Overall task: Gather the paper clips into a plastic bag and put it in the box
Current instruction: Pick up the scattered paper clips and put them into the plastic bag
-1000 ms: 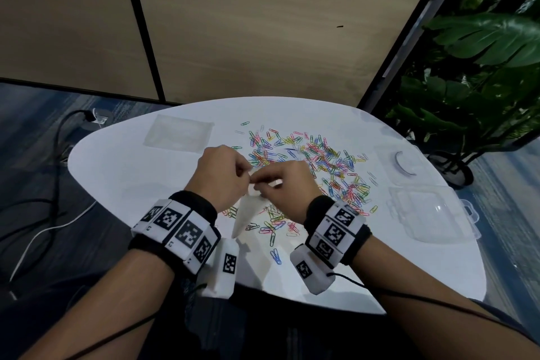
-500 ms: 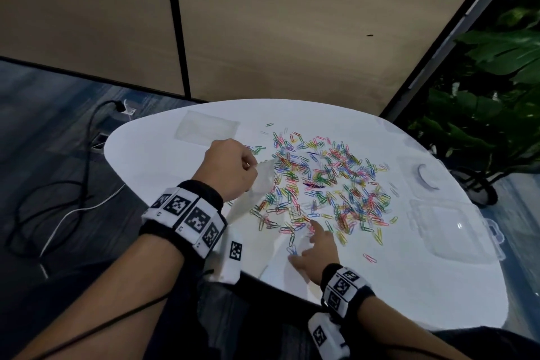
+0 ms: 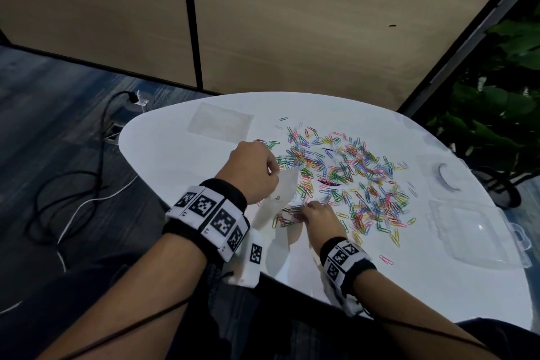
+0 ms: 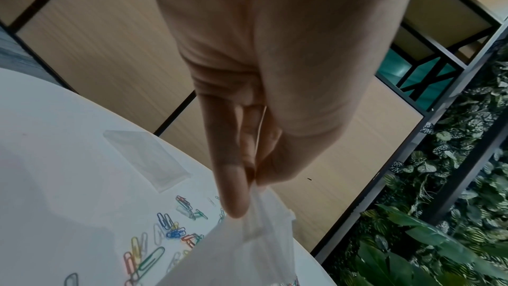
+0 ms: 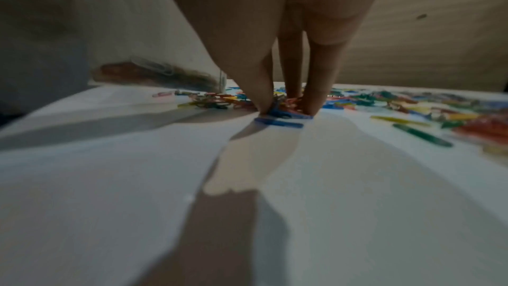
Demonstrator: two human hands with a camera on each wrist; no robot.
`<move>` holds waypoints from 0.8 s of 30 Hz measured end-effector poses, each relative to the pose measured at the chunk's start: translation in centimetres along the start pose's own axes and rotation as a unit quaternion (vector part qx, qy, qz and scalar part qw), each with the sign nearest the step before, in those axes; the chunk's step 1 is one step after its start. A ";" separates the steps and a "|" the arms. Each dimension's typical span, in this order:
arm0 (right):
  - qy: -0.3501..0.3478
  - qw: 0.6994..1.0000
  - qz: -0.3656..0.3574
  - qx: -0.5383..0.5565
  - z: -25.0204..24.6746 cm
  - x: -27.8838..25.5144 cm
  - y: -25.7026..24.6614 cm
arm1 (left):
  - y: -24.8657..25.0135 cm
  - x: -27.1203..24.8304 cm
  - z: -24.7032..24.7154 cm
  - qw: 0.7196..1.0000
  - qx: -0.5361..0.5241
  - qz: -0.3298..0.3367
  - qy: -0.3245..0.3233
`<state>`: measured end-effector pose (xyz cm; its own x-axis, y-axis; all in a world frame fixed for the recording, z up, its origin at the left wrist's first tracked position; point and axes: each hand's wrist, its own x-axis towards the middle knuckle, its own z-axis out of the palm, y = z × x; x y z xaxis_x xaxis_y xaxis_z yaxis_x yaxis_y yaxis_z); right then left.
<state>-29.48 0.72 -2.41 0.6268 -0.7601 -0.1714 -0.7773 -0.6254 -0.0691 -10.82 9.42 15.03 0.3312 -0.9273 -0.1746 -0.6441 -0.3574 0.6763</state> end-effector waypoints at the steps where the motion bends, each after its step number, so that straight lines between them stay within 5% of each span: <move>1: 0.008 1.000 -0.003 0.004 -0.1 0.1 0.4 | 0.0 0.0 0.1 1.000 0.001 -0.003 -0.004; 5: 0.019 0.989 0.089 0.120 -2.0 0.4 2.4 | 0.2 0.0 0.6 1.000 0.004 -0.012 -0.019; 8: 0.037 0.936 0.202 0.286 -3.8 0.4 4.2 | 0.5 0.0 1.1 0.999 0.011 -0.019 -0.024; 11: 0.025 0.846 0.256 0.466 -6.2 0.2 5.2 | 1.0 0.2 1.7 0.999 0.013 -0.024 -0.029; 16: 0.023 0.633 0.180 0.753 -12.5 -0.8 2.8 | 1.6 0.5 2.6 0.999 0.024 -0.024 -0.035; 19: -0.033 0.564 0.129 0.815 -14.4 -1.3 0.9 | 1.9 0.8 3.1 0.999 0.015 -0.022 -0.030; 21: -0.062 0.585 0.123 0.799 -14.4 -1.4 0.1 | 2.0 0.9 3.4 1.000 -0.006 -0.020 -0.023; 24: -0.059 0.671 0.139 0.726 -13.9 -1.7 -0.8 | 2.1 1.0 3.8 0.998 -0.047 -0.022 -0.022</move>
<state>-29.20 0.08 11.61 0.5045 -0.7388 -0.4467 -0.1517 0.4335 -0.8883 -14.46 7.33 13.52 0.3257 -0.9157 -0.2356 -0.5607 -0.3877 0.7317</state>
